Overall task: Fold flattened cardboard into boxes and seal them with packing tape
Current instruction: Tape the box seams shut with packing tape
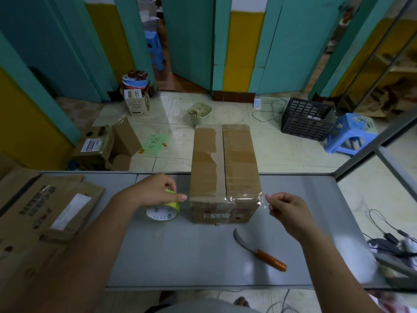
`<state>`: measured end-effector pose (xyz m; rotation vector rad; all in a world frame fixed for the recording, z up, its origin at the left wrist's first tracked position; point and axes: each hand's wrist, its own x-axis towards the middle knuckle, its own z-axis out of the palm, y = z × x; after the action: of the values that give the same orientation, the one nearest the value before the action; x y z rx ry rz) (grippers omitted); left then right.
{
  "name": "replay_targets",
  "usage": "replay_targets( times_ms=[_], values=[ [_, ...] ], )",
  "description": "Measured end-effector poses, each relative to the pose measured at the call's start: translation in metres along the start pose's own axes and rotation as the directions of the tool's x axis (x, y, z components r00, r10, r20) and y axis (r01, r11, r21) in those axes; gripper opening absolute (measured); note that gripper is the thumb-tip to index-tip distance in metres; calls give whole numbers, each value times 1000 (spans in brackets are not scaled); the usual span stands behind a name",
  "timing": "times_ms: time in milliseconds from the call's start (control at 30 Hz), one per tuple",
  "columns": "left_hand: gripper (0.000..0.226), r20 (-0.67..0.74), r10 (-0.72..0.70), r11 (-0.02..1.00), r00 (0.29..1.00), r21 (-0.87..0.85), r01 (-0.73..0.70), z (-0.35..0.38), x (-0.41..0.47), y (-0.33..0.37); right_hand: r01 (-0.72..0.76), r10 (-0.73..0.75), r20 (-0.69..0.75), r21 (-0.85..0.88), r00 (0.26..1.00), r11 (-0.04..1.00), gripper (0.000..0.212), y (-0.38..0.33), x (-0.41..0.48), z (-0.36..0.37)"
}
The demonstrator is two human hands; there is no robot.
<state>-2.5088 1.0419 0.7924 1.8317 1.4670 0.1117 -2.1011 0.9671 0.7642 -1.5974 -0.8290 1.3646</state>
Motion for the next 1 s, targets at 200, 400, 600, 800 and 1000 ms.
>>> replay_targets(
  times_ms=[200,400,600,800,1000],
  values=[
    [60,50,38,999,998,-29,-37,12,14,-5,-380,318,229,331,920,864,22,19,9,9],
    [28,47,75,996,996,-42,-73,26,22,-18,-582,523,256,345,813,736,58,37,6,29],
    [23,43,100,991,994,-91,-96,32,24,-21,-600,545,278,531,791,599,58,43,8,40],
    [33,112,102,989,988,-118,-89,51,18,4,-537,529,239,653,815,533,20,25,31,36],
    [52,50,15,945,999,-327,2,96,6,22,-301,359,-106,358,927,884,19,-18,58,27]
  ],
)
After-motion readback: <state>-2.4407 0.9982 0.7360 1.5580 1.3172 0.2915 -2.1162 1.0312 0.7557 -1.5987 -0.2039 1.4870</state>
